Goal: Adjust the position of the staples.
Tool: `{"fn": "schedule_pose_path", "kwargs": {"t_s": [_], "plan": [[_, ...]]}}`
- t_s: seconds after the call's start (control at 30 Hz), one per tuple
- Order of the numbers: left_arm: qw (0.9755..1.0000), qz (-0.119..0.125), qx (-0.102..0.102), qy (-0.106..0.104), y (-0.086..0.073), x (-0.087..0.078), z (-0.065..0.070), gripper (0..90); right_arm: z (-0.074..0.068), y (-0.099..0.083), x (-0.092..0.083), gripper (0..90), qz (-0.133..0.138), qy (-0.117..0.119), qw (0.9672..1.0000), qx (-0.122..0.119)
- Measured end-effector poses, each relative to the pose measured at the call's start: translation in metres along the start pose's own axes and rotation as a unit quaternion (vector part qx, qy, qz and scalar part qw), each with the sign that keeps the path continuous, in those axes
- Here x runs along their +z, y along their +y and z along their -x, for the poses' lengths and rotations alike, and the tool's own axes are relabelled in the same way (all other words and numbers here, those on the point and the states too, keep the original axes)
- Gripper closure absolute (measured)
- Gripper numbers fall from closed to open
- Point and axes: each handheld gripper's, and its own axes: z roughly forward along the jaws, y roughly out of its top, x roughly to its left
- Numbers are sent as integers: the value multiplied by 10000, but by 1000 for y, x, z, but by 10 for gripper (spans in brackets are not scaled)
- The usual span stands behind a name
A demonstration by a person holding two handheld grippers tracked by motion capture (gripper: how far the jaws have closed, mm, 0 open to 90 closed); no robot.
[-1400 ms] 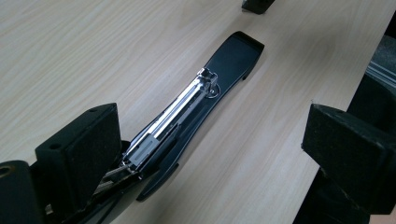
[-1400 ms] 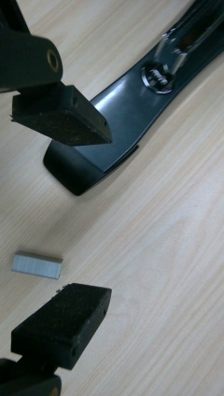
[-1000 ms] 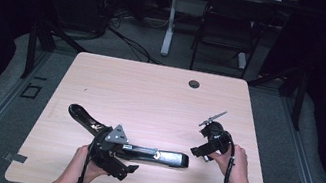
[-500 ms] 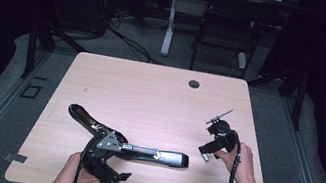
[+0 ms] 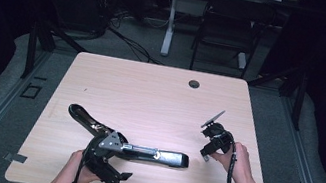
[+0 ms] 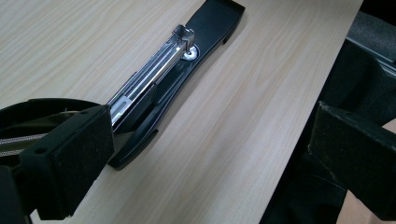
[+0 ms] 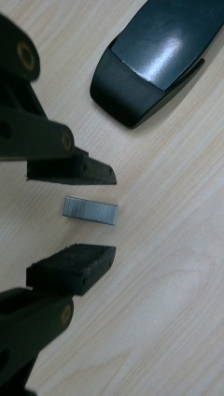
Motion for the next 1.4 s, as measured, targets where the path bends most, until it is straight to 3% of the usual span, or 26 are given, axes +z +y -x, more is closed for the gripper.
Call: {"fn": "schedule_pose_path", "kwargs": {"t_s": [0.13,0.17,0.33,0.43,0.47,0.5,0.73,0.87,0.93,1.0,1.03,1.07,1.27,1.4], "plan": [[10000,1,-7,-19,0,0,-2,2,1,4,1,675,-342,-19,9993,-177],[10000,9,-12,-10,0,0,-2,2,0,3,4,684,-214,-39,9997,-58],[10000,32,-47,-36,-1,-1,-4,1,1,3,6,708,-209,-39,9998,15],[10000,44,-44,-45,-1,-1,-4,1,2,4,7,714,-306,-63,9995,-98],[10000,40,-33,-43,-2,-1,-4,1,-1,1,12,715,-1,-7,9998,181],[10000,30,-25,-44,-2,-1,-4,1,1,4,8,717,-296,-39,9995,-34],[10000,34,-28,-67,-2,-1,-4,1,3,5,10,728,-459,-59,9989,-43],[9999,10,-36,-97,-3,-1,-5,1,4,5,11,736,-465,-69,9989,2],[9999,10,-48,-98,-3,-1,-5,1,3,4,14,738,-327,-30,9994,147],[9999,6,-32,-102,-3,-1,-5,1,4,5,12,738,-509,-57,9987,29],[9999,2,-26,-104,-3,-1,-5,1,2,4,15,739,-308,-30,9993,185],[9999,-6,-19,-108,-3,0,-5,1,2,4,15,739,-306,-19,9993,197],[9999,-6,-22,-109,-3,-1,-5,1,2,5,17,752,-499,75,9986,147],[9999,-4,-24,-118,-3,-1,-5,1,2,6,16,778,-609,-17,9981,76]]}}
